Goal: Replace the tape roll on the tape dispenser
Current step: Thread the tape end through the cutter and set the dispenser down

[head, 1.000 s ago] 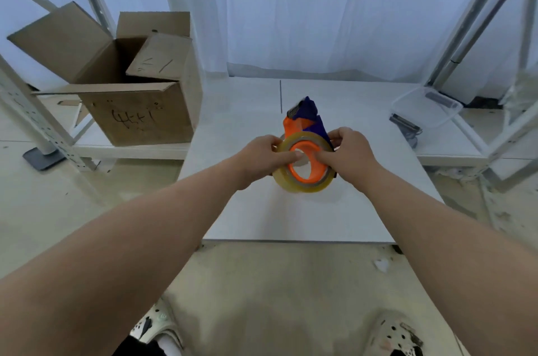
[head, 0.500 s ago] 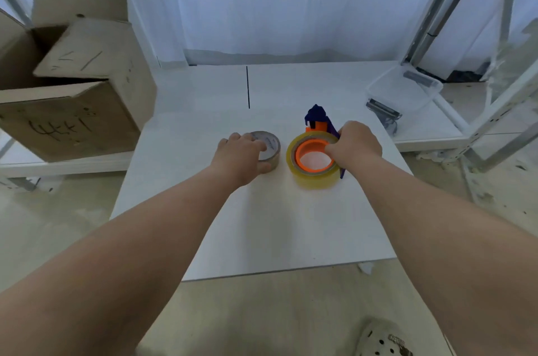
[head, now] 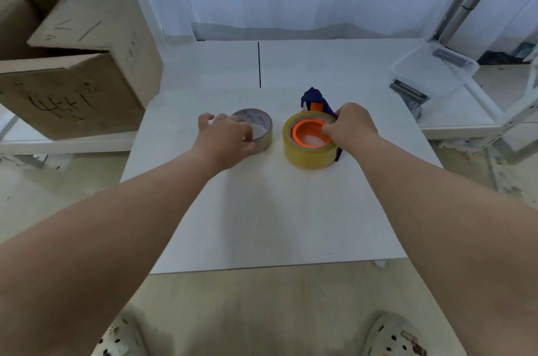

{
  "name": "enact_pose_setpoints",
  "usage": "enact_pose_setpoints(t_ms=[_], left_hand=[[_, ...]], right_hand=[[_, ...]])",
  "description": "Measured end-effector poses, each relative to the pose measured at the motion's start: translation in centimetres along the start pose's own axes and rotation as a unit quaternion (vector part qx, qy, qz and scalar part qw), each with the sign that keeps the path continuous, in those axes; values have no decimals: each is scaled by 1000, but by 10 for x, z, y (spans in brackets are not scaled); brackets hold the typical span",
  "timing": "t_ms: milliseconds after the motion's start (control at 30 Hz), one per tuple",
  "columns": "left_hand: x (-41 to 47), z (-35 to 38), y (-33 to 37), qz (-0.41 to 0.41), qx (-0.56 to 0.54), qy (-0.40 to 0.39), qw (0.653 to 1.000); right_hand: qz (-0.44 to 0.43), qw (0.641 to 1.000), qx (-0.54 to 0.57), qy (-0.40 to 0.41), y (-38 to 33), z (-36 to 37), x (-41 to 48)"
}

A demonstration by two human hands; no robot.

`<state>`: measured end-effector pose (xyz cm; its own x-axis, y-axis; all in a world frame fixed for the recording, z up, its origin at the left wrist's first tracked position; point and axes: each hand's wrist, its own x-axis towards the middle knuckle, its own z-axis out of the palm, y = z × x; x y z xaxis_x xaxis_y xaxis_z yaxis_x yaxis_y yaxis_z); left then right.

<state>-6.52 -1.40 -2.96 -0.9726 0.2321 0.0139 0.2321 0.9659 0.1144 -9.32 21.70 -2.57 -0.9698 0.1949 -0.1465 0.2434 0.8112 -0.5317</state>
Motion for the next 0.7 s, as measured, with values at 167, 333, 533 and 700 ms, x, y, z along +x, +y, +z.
enact_pose_setpoints(t_ms=[167, 333, 533, 700], left_hand=[[-1, -1, 8, -6, -11, 3, 1000], [2, 0, 20, 31, -49, 35, 998], [15, 6, 41, 89, -28, -31, 995], [19, 2, 43, 66, -32, -66, 995]], right_hand=[[42, 992, 118, -2, 0, -3, -3], [72, 958, 279, 11, 9, 2, -12], [90, 930, 354, -31, 16, 2, -17], [72, 943, 320, -47, 20, -1, -15]])
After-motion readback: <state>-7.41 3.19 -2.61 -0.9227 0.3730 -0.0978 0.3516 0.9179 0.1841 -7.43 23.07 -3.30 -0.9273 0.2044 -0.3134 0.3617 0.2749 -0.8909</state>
